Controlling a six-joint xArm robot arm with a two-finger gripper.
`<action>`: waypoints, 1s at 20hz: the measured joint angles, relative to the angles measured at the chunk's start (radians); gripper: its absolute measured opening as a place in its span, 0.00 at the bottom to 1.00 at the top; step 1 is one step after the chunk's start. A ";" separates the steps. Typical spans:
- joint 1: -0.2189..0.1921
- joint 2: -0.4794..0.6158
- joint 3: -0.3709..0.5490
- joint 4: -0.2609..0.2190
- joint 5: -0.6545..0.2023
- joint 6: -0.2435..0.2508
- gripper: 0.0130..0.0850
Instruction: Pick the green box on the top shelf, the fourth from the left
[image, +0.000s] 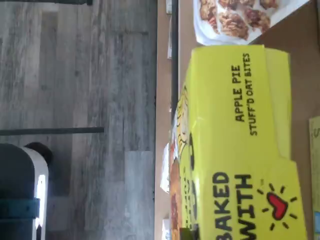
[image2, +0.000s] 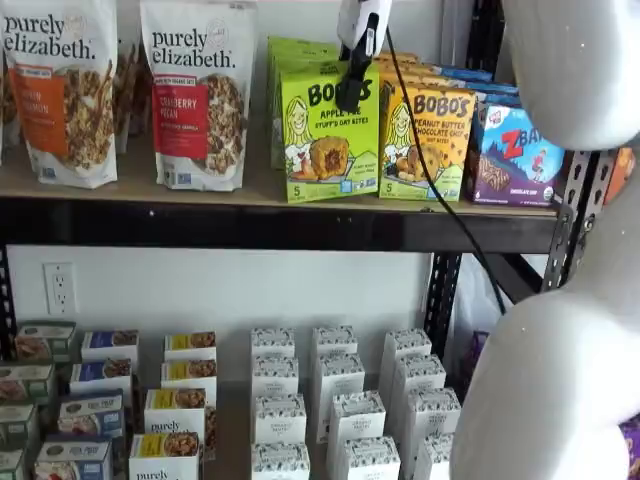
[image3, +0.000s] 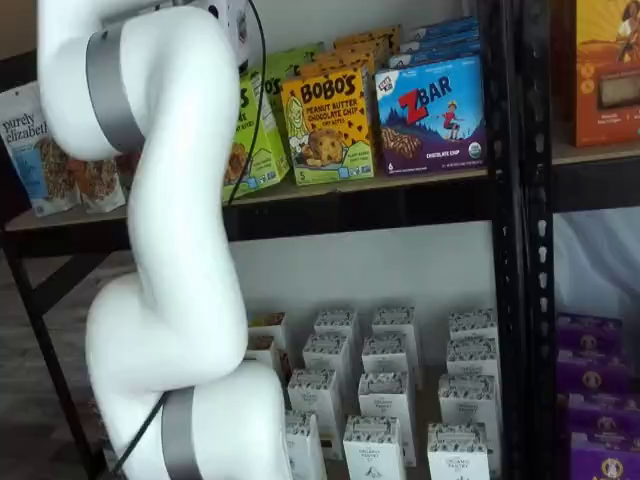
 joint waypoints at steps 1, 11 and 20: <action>-0.001 -0.004 0.001 -0.002 0.005 -0.001 0.28; -0.010 -0.038 -0.011 0.013 0.089 0.000 0.28; -0.024 -0.099 0.057 0.004 0.100 -0.017 0.28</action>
